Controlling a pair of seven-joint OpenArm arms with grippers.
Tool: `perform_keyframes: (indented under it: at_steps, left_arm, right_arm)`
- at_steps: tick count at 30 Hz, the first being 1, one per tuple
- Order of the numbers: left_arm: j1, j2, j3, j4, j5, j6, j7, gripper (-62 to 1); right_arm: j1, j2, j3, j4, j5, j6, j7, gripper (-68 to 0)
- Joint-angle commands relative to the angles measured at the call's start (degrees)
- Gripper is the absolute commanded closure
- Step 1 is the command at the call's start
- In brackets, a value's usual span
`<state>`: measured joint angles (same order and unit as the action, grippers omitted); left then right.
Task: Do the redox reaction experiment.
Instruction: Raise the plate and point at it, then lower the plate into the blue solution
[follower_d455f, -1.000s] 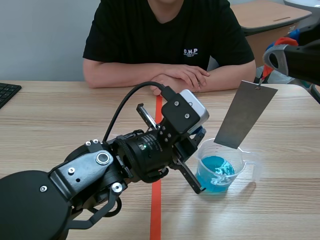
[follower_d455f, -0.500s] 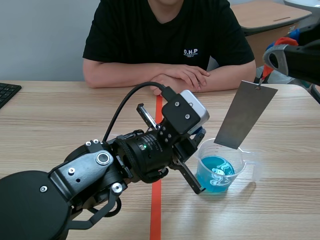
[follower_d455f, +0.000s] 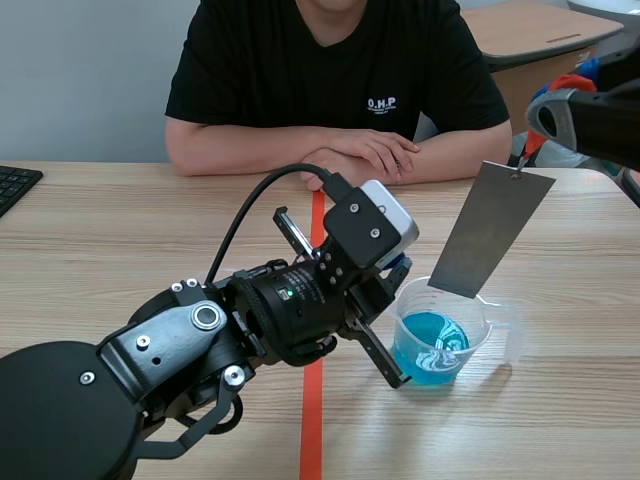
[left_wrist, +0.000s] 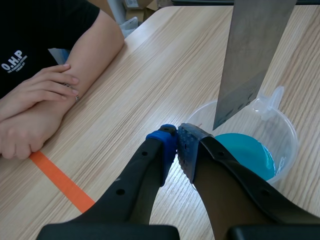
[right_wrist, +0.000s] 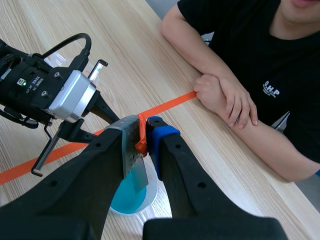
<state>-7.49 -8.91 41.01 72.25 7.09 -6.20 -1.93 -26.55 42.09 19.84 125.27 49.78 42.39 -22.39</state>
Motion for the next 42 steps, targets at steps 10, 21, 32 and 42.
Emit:
perform_keyframes:
  at_steps: [10, 21, 32, 42]
  left_arm:
    - [0.0, 0.0, 0.0, 0.8, 0.0, 0.6, -0.6, -4.9]
    - [8.7, -10.5, -6.1, 10.1, -0.7, 3.1, -1.2, -4.9]
    - [29.8, -23.8, -23.6, 26.9, -4.4, 4.6, -1.3, -4.9]
    - [50.6, -25.0, -40.3, 28.7, -11.1, 5.7, -7.3, -4.9]
  right_arm:
    - [0.5, 0.6, 0.4, 0.6, 0.9, 0.3, 0.9, -1.7]
    - [0.5, 0.6, 0.4, 0.6, 0.8, 0.3, 0.9, -1.7]
    - [0.5, 0.5, 0.4, 0.6, 0.8, 0.3, 0.9, -1.7]
    - [0.5, 0.4, 0.4, 0.6, 0.8, 0.3, 0.9, -1.7]
